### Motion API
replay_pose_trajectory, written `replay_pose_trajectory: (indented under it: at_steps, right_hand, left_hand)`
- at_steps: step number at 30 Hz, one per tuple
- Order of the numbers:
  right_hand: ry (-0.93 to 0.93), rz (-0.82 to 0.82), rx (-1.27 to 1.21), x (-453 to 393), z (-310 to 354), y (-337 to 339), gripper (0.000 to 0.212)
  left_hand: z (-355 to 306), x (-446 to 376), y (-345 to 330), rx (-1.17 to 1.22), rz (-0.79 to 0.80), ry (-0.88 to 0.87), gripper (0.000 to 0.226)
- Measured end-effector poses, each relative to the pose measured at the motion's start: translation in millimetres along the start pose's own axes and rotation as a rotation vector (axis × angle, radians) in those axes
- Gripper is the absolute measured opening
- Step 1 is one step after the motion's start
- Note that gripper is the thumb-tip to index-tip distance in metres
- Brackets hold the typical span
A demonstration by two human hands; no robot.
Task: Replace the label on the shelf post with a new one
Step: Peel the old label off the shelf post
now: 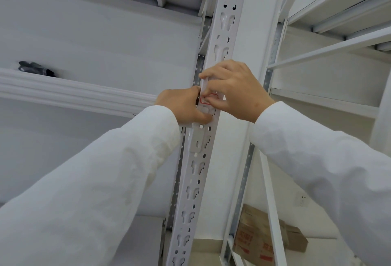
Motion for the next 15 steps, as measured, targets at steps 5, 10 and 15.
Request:
replay_pose_trajectory:
  at_steps: [5,10,15]
  right_hand:
    - [-0.075,0.013,0.003,-3.9,0.2,-0.8,0.016]
    - [-0.055,0.004,0.052,-4.1,1.1,-3.4,0.017]
    - [0.002,-0.062,0.069,-1.5,3.6,-9.8,0.022]
  left_hand:
    - [0.3,0.1,-2.6,0.001,0.006,0.003,0.045]
    - [-1.6,-0.9,-1.2,-0.008,0.003,-0.005,0.044]
    - [-1.5,-0.9,-1.4,-0.012,0.011,-0.008,0.043]
Point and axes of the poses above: each hand's wrist, its own x-axis away from the middle knuckle, its own y-axis out of the back of the hand, z = x × y, the point moved 8 cm from there along -x, towards the middle knuckle, and after that the axes turned 6 degrees about x, right-handed, at the moved point
